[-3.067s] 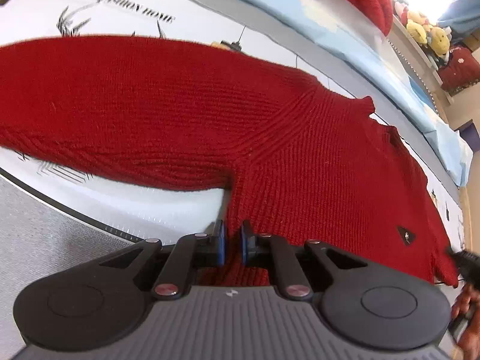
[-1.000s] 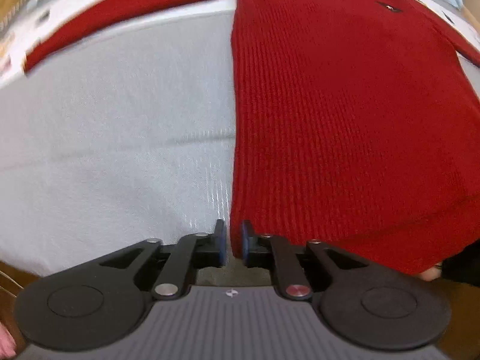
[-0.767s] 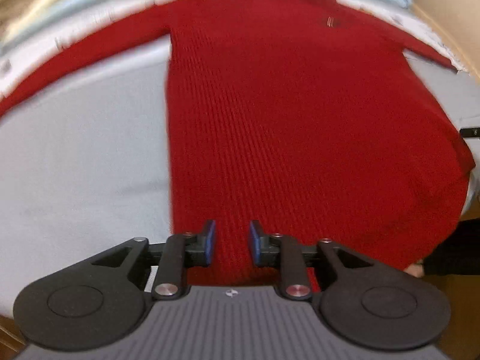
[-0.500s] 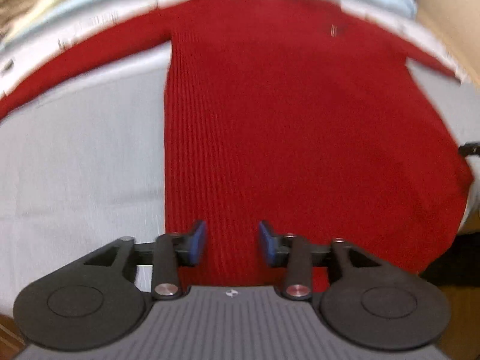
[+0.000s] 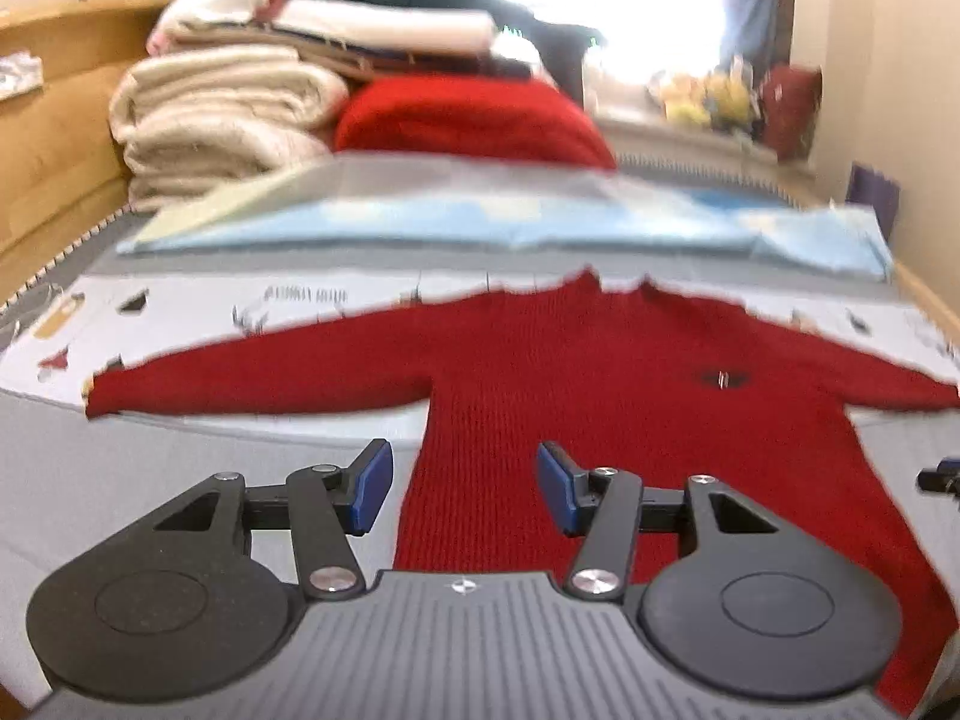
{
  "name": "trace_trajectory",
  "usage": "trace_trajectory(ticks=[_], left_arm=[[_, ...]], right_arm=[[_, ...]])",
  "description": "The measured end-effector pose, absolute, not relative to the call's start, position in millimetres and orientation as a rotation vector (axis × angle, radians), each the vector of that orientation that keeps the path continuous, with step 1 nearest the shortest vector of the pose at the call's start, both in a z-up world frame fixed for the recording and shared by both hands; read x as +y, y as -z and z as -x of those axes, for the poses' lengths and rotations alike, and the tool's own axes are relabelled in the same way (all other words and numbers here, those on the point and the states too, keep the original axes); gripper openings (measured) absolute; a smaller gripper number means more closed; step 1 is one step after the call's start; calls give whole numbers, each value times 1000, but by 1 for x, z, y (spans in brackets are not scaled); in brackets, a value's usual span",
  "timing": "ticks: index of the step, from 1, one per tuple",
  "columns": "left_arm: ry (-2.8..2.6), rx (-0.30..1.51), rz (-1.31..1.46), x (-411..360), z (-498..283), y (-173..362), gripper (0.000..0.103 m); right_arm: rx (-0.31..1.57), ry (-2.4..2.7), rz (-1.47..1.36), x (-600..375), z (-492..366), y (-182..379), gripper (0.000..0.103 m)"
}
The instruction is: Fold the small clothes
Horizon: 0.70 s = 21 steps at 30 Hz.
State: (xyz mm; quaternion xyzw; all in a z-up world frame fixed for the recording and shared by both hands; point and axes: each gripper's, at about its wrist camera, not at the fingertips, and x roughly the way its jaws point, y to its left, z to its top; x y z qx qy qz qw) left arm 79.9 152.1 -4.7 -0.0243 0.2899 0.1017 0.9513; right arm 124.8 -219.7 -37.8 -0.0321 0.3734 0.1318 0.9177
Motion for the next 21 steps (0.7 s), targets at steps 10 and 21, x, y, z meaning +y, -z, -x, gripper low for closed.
trace_trajectory(ticks=[10, 21], left_arm=[[-231, 542, 70, 133, -87, -28, 59], [-246, 489, -39, 134, -90, -28, 59]], right_arm=[[725, -248, 71, -186, -157, 37, 44], [698, -276, 68, -159, -164, 32, 44]])
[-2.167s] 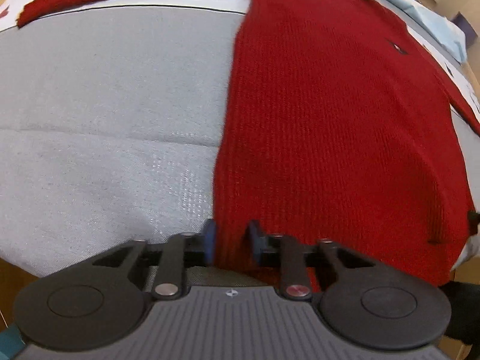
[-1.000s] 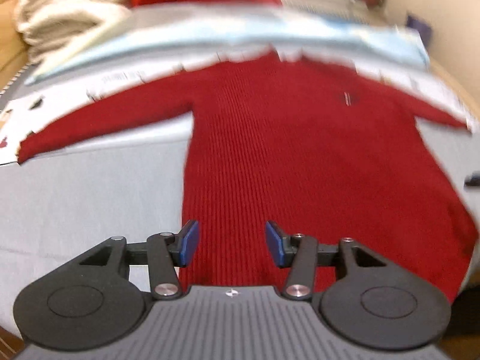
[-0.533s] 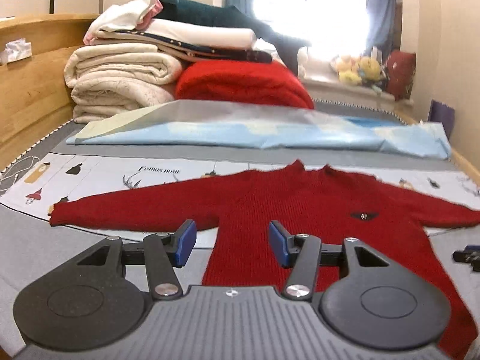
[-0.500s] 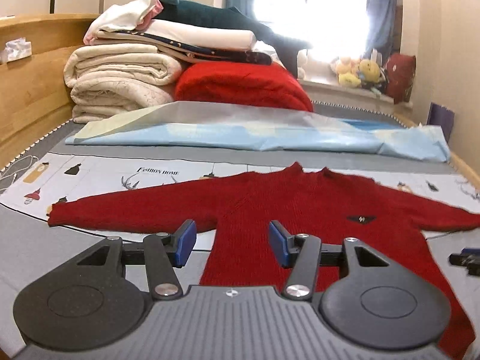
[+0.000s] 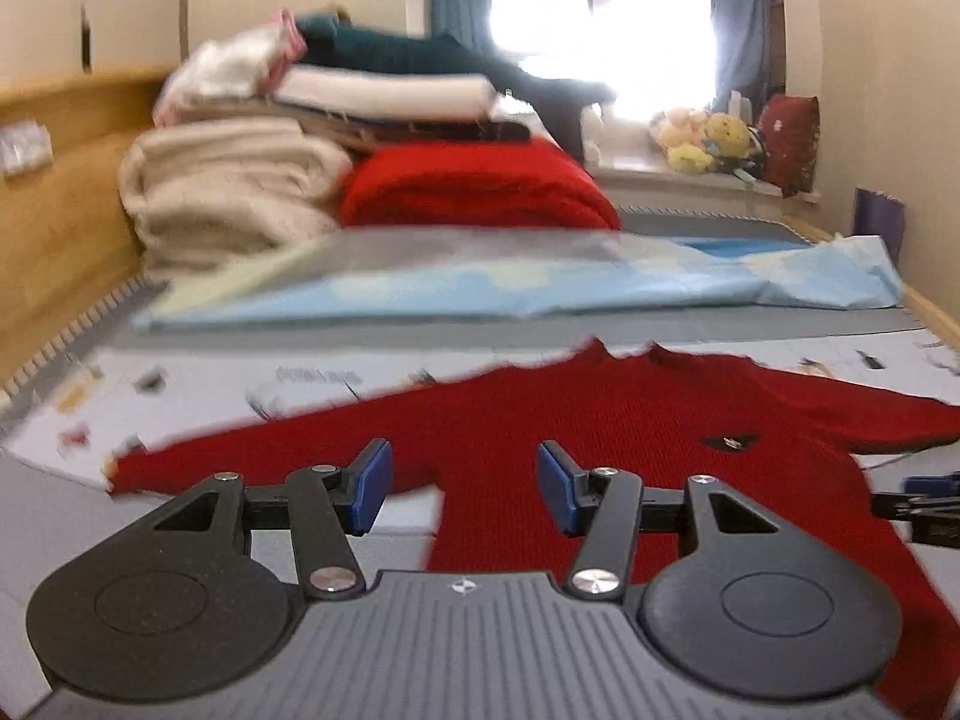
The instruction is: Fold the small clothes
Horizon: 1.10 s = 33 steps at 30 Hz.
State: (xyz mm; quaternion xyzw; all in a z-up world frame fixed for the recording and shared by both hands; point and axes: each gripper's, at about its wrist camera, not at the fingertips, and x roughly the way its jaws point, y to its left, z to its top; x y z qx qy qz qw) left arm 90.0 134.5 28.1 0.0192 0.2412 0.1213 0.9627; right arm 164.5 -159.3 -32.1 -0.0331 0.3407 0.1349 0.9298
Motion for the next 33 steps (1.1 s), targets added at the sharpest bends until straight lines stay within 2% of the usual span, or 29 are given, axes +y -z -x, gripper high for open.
trace_trajectory(ticks=[6, 11, 15, 17, 19, 20, 28, 31, 33], left_arm=[[-234, 429, -20, 160, -121, -79, 58], [-207, 345, -54, 173, -164, -111, 49], [-232, 368, -59, 180, -192, -94, 40], [-237, 391, -3, 185, -198, -75, 38], [-230, 486, 35, 187, -211, -55, 25], [-246, 543, 33, 184, -221, -49, 25], [-257, 565, 97, 197, -247, -36, 25], [-287, 583, 99, 207, -249, -26, 25], [-305, 600, 114, 216, -249, -18, 25]], right_arm=[[708, -300, -21, -157, -171, 24, 44], [695, -321, -10, -154, -171, 18, 44], [687, -309, -32, -160, -174, 15, 44], [685, -306, -37, -163, -173, 13, 42], [690, -310, -39, -165, -173, 12, 29], [697, -318, -41, -166, -173, 11, 28], [685, -335, -220, -160, -220, -56, 30], [606, -363, -258, -144, -241, -80, 37], [563, -386, -252, -133, -252, -85, 39]])
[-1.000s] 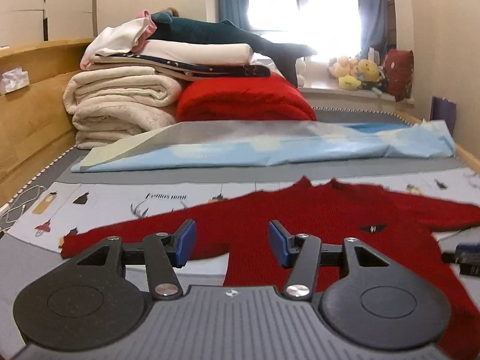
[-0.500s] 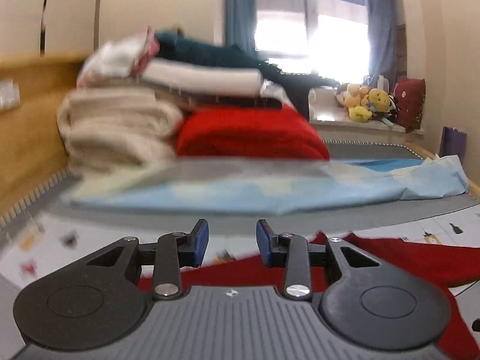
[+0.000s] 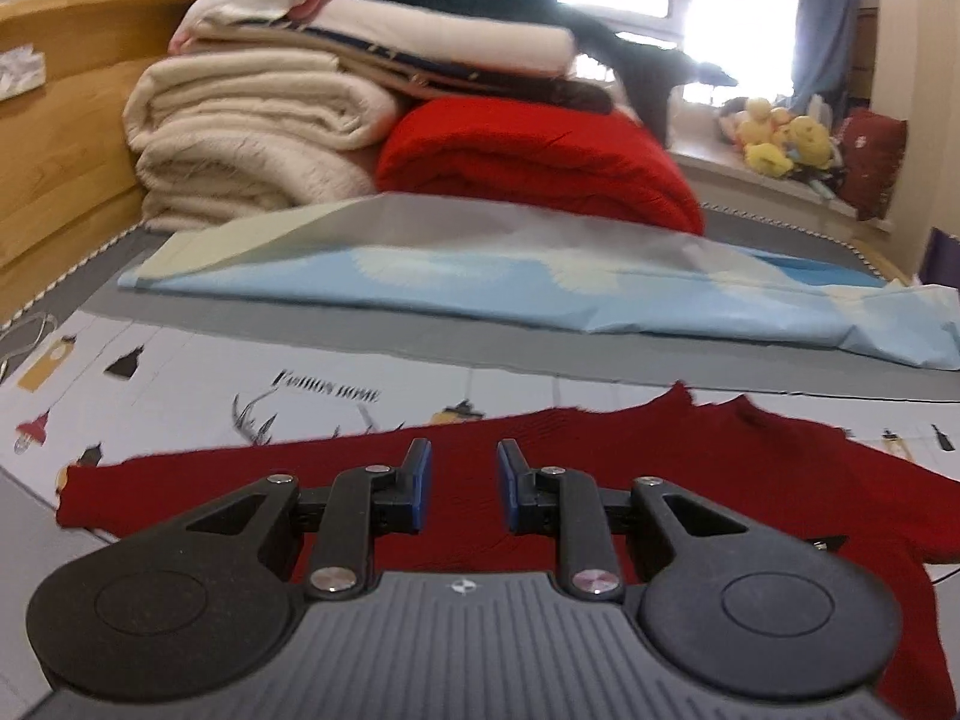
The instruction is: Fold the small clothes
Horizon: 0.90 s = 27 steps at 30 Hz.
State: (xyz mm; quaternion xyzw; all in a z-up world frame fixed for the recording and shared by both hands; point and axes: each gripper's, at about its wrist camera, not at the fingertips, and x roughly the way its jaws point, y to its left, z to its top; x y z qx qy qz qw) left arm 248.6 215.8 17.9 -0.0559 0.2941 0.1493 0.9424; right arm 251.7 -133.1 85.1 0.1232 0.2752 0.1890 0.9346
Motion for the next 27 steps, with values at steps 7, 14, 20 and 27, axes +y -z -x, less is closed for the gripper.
trace_trajectory(ticks=[7, 14, 20, 27], left_arm=[[-382, 704, 263, 271, -248, 26, 26], [-502, 806, 549, 359, -248, 69, 37], [-670, 798, 807, 424, -242, 98, 50], [-763, 780, 931, 452, -238, 124, 39]], right_arm=[[651, -411, -246, -120, -274, -35, 35], [718, -497, -345, -115, -292, -27, 35], [751, -470, -330, -132, -300, -23, 35], [888, -358, -386, -152, -310, 12, 35]])
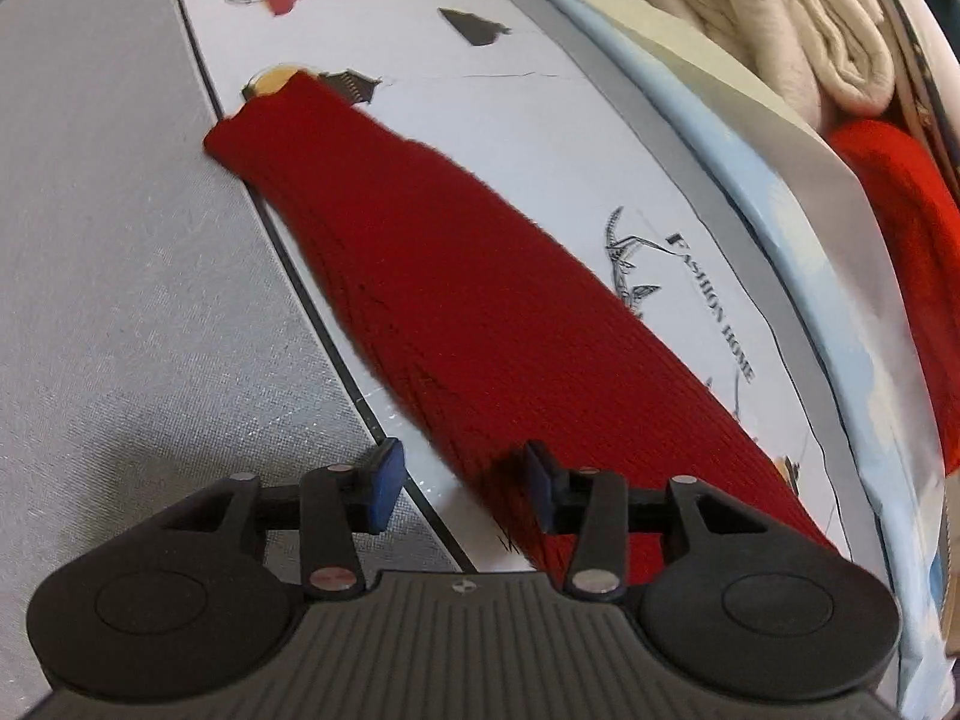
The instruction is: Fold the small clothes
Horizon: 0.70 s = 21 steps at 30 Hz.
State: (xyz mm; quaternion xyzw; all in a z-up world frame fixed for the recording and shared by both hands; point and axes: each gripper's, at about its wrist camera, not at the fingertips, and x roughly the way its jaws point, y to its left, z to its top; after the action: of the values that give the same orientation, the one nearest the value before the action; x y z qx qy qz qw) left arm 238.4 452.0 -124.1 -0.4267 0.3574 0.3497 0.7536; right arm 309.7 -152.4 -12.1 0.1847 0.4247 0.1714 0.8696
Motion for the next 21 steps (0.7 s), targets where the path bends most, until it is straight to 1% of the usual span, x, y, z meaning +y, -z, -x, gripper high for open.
trace_trajectory(ticks=[1, 3, 4, 6, 7, 9, 11, 14, 16, 18, 19, 20, 21], left_arm=[[-768, 769, 926, 454, -238, 124, 21], [-767, 766, 915, 455, -240, 125, 14], [-775, 771, 909, 454, -242, 123, 12], [-805, 786, 861, 449, -249, 113, 11], [-808, 763, 806, 441, -254, 100, 10], [-783, 695, 609, 413, -270, 62, 8], [-672, 597, 412, 367, -287, 19, 8], [-409, 515, 336, 289, -301, -22, 7], [-223, 508, 299, 233, -307, -33, 6], [-2, 562, 275, 173, -313, -30, 7], [128, 637, 284, 147, -318, -22, 13], [274, 734, 279, 122, -323, -10, 17], [320, 770, 250, 106, -323, -3, 18]], right_arm=[[902, -347, -390, -155, -310, 16, 35], [920, -336, -391, -159, -310, 22, 35], [924, -333, -392, -161, -309, 24, 35], [933, -321, -387, -163, -309, 28, 35], [937, -314, -386, -165, -309, 29, 35], [943, -311, -385, -165, -310, 32, 35], [943, -312, -374, -165, -310, 32, 35], [927, -297, -340, -163, -310, 31, 35], [921, -286, -324, -162, -310, 32, 35], [926, -278, -324, -163, -313, 35, 35], [931, -272, -325, -163, -316, 37, 35], [936, -267, -328, -163, -318, 38, 35], [939, -260, -334, -164, -322, 39, 35]])
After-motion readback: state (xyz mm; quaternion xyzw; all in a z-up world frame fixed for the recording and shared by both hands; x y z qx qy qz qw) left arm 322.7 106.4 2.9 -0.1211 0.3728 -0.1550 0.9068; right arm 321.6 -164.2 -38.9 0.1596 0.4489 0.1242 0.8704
